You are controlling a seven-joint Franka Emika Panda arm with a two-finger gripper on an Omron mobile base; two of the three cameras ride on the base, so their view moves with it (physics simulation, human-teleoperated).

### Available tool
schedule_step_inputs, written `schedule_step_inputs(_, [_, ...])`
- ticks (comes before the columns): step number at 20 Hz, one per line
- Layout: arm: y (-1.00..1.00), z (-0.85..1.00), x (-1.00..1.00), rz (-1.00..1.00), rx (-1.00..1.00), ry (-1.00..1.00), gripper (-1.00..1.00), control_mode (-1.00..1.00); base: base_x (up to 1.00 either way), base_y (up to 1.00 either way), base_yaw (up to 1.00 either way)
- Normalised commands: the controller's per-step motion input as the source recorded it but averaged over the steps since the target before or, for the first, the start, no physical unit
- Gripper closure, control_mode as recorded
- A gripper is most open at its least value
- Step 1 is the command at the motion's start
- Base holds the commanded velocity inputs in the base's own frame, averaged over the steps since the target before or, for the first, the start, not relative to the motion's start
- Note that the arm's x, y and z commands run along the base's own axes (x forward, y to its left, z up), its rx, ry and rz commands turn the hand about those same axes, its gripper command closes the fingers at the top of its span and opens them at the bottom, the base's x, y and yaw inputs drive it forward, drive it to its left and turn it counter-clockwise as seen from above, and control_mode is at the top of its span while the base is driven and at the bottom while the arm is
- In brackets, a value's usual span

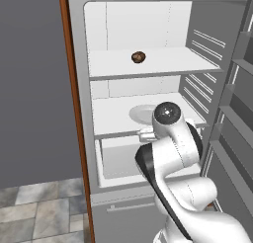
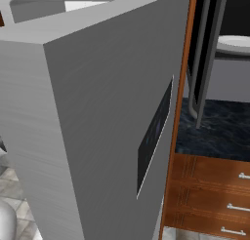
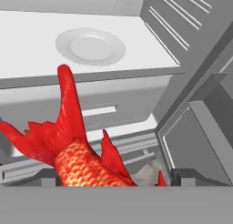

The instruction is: Transport the fish from the fridge to the microwave and turn on the microwave.

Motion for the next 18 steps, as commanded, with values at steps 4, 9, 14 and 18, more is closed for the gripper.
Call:
schedule_step_inputs(4, [0.00, 0.00, 0.00, 0.00, 0.00, 0.00, 1.00, -1.00, 0.00, 0.00, 0.00])
schedule_step_inputs(9, [0.00, 0.00, 0.00, 0.00, 0.00, 0.00, 1.00, 1.00, 0.00, 0.00, 0.00])
schedule_step_inputs(14, [0.00, 0.00, 0.00, 0.00, 0.00, 0.00, 1.00, 1.00, -0.20, 0.07, 0.00])
schedule_step_inputs(18, [0.00, 0.00, 0.00, 0.00, 0.00, 0.00, 1.00, 1.00, -0.51, 0.16, -0.01])
